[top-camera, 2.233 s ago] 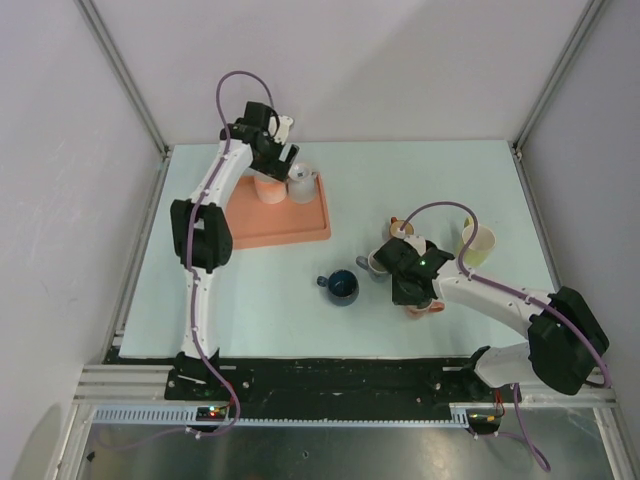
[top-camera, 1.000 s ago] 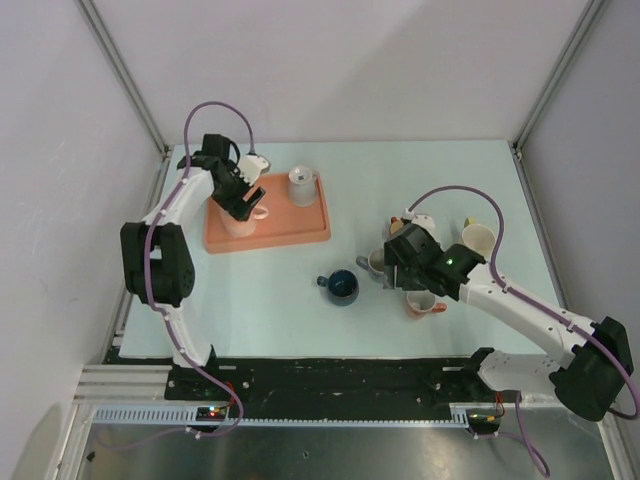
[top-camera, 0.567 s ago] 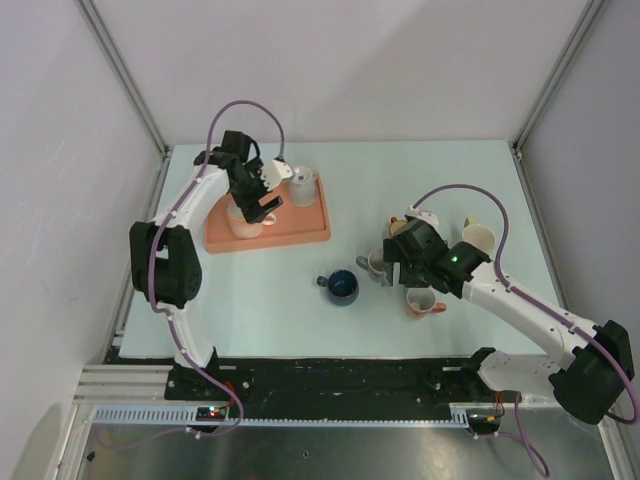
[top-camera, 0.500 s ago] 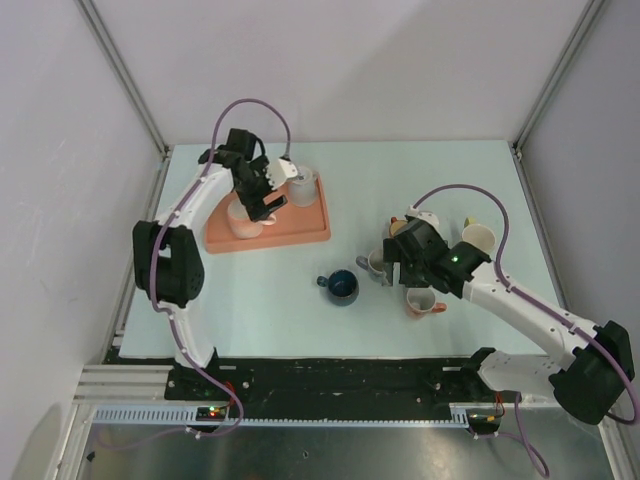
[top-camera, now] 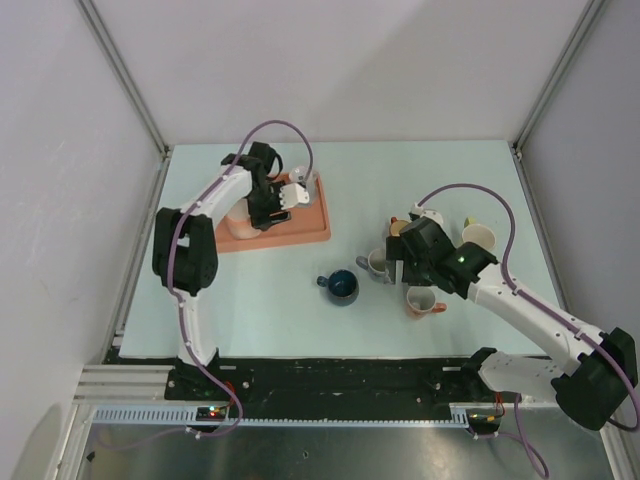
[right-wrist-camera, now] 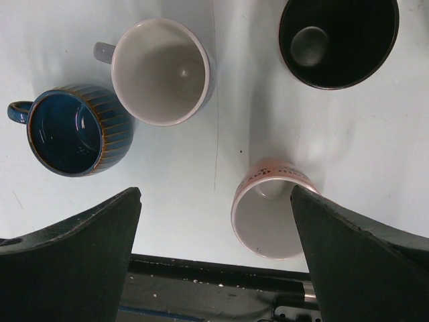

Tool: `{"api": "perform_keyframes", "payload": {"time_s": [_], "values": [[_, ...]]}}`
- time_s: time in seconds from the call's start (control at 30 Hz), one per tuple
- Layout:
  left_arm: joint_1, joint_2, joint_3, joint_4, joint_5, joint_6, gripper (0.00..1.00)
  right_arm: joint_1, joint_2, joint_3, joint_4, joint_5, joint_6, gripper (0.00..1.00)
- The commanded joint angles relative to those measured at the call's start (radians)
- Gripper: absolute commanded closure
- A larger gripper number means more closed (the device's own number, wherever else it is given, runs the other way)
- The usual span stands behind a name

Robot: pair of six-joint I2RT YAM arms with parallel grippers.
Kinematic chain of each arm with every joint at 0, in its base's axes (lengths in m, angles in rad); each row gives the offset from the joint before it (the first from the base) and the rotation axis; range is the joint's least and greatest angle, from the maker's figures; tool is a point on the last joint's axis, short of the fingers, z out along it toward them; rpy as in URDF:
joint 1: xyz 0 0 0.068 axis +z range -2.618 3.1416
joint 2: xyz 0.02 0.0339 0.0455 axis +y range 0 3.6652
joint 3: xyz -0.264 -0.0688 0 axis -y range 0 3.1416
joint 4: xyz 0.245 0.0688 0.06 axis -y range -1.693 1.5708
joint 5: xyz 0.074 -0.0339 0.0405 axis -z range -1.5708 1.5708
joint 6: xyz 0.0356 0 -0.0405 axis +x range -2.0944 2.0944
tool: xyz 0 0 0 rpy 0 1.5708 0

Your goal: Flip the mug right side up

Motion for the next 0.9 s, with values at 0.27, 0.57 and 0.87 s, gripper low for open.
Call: {"api": "perform_keyframes", "payload": {"time_s": [0.27, 0.57, 0.87], "values": [[-0.007, 0.115, 0.158, -0.069, -0.076, 0.02, 0.85, -0.005, -0.039, 0.036, 0.018, -0.008, -0.008, 0.01], [0.004, 0.062, 0.306, -0.068, -0.002, -0.194, 1.0, -0.014, -0.079, 0.069, 0.033, -0.017, -0.028, 0.0], [0.006, -0.169, 0.515, -0.069, 0.335, -0.533, 1.0, -0.059, 0.02, 0.284, 0.353, -0.398, -0.106, 0.0]]}}
